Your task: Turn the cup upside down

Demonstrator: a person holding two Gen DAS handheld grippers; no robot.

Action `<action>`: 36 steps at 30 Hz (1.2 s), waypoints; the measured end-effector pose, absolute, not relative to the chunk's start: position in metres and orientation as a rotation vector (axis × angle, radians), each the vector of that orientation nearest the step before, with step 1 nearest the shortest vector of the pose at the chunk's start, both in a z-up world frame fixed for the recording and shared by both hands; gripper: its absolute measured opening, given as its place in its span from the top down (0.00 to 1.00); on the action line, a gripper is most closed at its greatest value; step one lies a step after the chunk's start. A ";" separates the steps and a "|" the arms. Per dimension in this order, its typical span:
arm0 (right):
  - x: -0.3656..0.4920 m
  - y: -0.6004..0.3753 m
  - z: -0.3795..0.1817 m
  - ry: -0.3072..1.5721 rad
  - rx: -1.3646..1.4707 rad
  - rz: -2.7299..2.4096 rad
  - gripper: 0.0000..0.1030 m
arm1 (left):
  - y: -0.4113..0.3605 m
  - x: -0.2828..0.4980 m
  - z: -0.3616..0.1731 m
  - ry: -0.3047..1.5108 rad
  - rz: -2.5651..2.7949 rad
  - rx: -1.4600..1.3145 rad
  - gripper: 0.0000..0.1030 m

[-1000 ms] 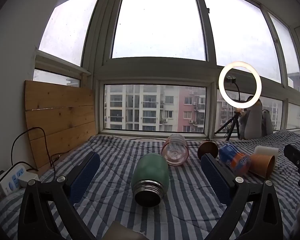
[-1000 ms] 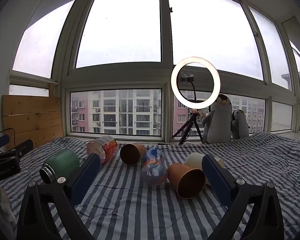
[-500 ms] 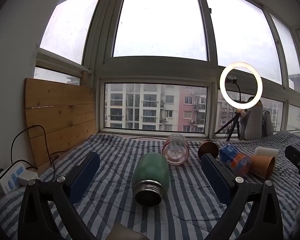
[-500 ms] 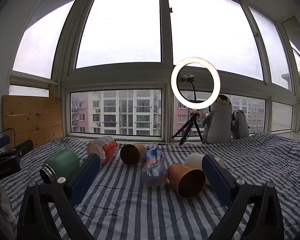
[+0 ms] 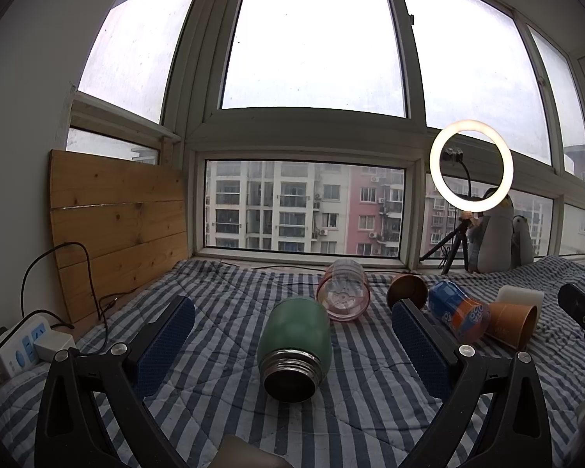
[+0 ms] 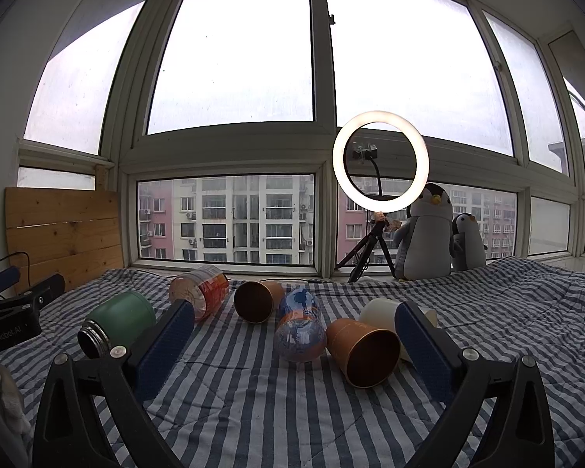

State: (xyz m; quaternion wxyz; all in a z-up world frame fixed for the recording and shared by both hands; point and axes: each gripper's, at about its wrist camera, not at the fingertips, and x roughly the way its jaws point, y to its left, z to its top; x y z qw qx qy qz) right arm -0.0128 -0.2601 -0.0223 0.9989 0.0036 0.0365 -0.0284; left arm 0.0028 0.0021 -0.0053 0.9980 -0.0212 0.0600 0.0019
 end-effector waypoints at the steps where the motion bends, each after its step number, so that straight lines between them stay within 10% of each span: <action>1: -0.013 -0.260 -0.022 0.073 0.007 -0.057 0.01 | 0.002 0.003 -0.005 0.121 0.004 -0.043 0.01; 36: -0.009 -0.262 -0.027 0.089 0.012 -0.056 0.01 | 0.003 0.008 -0.005 0.151 0.004 -0.045 0.01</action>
